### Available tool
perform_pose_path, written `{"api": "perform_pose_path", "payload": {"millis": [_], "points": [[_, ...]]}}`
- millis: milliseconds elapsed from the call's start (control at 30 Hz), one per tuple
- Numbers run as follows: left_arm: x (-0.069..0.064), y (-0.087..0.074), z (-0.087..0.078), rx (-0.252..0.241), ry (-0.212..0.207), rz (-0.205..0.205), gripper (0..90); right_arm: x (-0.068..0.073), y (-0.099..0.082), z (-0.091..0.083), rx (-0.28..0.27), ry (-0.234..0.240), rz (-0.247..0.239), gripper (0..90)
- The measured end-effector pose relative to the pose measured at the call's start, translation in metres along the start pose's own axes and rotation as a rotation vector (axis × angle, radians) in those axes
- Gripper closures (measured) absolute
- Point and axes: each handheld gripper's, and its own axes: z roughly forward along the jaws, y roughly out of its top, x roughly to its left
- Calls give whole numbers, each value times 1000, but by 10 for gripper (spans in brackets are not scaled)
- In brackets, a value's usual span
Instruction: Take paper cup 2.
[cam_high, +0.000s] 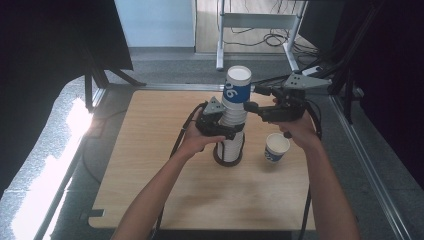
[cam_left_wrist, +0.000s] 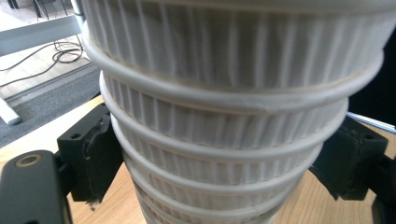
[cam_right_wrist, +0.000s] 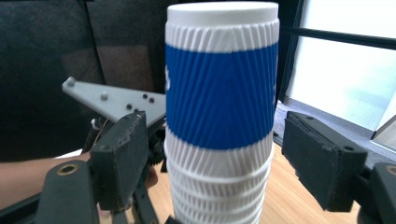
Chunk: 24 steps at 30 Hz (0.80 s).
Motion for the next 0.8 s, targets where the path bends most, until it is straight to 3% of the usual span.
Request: {"api": "perform_pose_path", "payload": {"millis": [600, 800], "points": [[-1, 1, 0, 6, -4, -6, 134, -5, 31, 38, 18, 32, -10, 195], [0, 0, -1, 3, -3, -1, 135, -4, 39, 47, 27, 23, -18, 254]]}}
